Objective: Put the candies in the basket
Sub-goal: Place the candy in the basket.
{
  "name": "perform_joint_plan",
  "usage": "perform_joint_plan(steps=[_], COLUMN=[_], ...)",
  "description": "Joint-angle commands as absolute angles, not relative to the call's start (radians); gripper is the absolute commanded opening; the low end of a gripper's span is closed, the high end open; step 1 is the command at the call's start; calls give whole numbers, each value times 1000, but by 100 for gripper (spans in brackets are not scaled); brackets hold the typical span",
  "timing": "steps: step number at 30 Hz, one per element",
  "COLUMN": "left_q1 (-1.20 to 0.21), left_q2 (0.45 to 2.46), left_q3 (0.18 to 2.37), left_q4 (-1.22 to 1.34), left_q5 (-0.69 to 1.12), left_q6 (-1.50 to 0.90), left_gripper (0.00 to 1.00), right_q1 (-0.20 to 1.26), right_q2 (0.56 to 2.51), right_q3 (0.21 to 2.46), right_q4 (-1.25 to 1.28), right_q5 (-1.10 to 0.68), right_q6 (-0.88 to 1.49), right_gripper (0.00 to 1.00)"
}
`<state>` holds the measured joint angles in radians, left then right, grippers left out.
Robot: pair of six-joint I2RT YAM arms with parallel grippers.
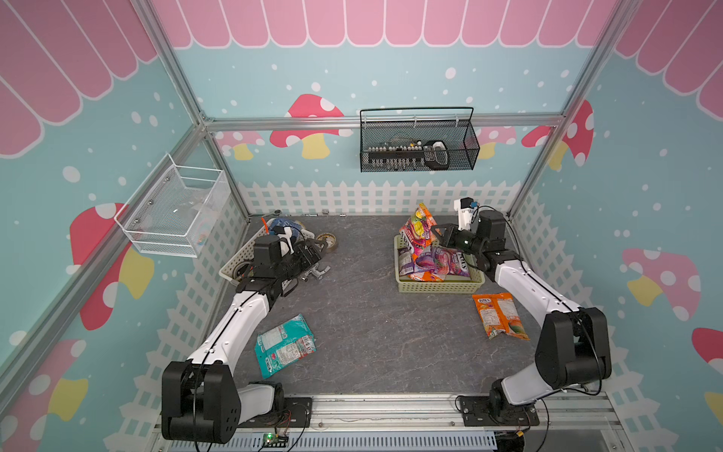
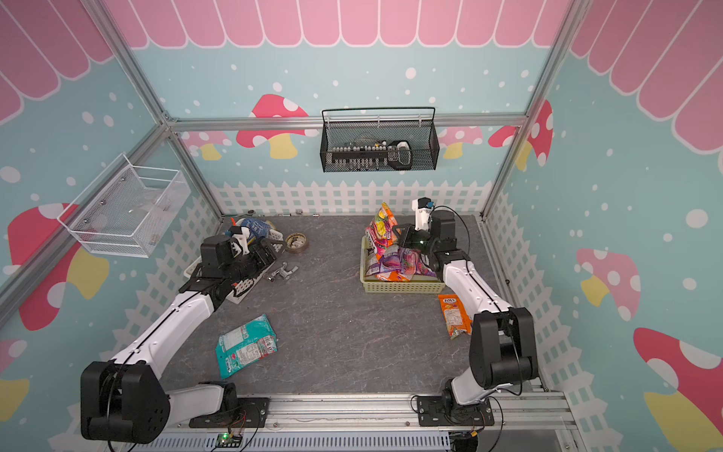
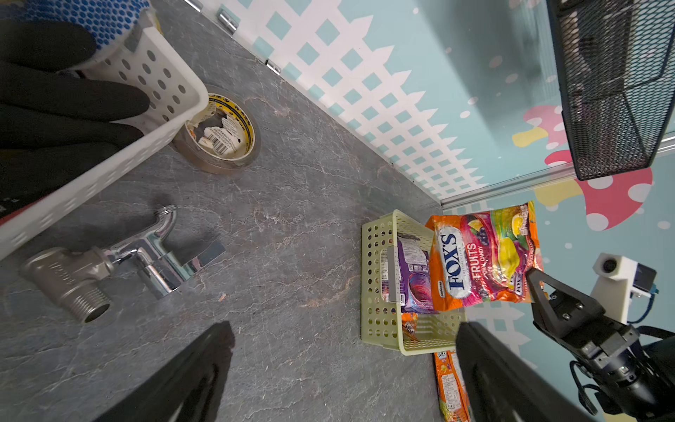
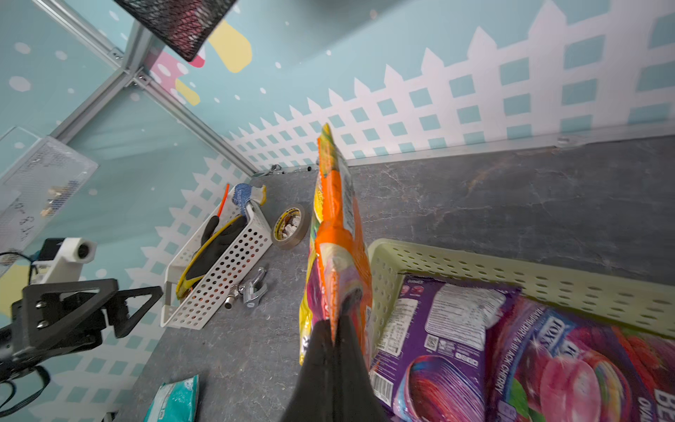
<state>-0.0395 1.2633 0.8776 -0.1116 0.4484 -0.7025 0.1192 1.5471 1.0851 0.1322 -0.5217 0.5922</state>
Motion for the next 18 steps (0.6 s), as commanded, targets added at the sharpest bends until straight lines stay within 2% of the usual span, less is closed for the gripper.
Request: perform_joint_plan(steps=[1,7,18], left_q1=[-36,-37,-36], left_q2=[1248,1253,1276], left_q3=[866,867,863], left_q4=[-117,-117,-120], left_q5=[435,434,430], left_q6=[-684,-680,-676], left_gripper=[99,99,99], right_q1=[95,34,-35], right_q2=[1570,1526,1535], right_q3=[982,826,831], right_q4=[137,164,97], right_q5=[-424,-339,-286], right_q6=[589,585,528], right_gripper=[0,0,0])
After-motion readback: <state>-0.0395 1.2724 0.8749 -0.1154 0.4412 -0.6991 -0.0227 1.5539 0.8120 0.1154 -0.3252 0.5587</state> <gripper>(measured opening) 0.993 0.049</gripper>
